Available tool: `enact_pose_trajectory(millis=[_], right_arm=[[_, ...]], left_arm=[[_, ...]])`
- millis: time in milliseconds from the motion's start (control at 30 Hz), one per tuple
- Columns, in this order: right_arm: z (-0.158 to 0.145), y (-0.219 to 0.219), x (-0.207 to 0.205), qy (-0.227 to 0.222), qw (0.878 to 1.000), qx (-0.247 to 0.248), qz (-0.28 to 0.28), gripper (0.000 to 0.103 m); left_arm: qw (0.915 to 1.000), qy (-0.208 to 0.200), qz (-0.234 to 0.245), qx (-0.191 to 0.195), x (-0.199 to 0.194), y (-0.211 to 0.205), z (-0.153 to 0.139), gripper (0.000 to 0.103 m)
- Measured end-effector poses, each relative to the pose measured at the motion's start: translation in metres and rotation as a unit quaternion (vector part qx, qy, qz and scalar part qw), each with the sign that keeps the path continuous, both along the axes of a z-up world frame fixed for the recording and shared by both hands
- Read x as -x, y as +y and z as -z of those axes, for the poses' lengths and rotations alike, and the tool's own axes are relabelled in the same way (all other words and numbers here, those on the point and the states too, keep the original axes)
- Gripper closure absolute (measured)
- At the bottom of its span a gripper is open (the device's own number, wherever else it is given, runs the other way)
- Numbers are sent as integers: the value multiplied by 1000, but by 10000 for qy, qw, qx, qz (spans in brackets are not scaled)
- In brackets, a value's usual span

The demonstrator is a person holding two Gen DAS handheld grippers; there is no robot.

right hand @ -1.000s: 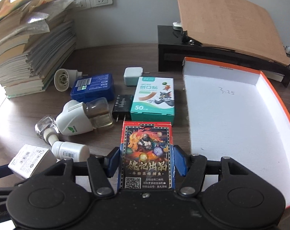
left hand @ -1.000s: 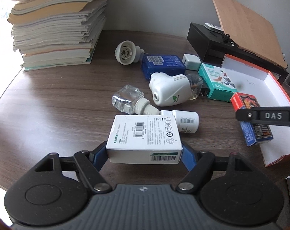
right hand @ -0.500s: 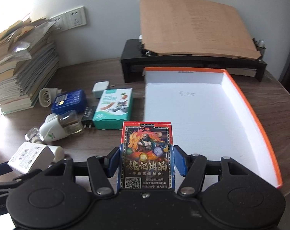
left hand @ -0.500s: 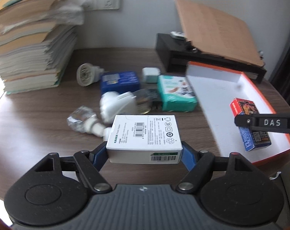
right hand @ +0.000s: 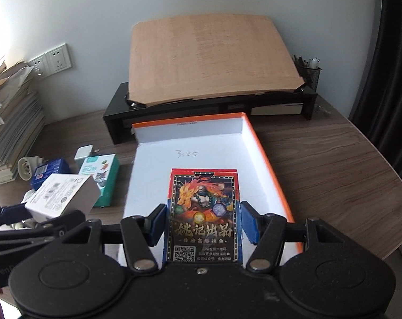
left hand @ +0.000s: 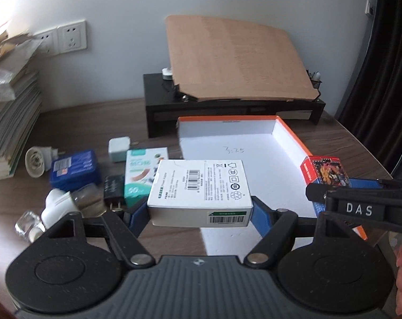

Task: Organize rigid objects
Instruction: 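Carry the white box with left tool while right tool carries the card box to the tray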

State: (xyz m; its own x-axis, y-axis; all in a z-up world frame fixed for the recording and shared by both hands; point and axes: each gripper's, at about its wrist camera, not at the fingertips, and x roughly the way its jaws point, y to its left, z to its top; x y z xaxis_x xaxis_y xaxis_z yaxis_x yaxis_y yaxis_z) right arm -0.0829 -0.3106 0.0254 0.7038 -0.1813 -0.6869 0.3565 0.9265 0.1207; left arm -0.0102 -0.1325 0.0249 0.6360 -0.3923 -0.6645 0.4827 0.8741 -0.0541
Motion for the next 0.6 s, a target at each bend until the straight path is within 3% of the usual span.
enact_pose_trajectory(millis=[600], right_arm=[[4,-45,-18,-92,9996,-209,-154,32]], left_arm=[[9994,-16,-281,-182,-8,-40,-4,24]])
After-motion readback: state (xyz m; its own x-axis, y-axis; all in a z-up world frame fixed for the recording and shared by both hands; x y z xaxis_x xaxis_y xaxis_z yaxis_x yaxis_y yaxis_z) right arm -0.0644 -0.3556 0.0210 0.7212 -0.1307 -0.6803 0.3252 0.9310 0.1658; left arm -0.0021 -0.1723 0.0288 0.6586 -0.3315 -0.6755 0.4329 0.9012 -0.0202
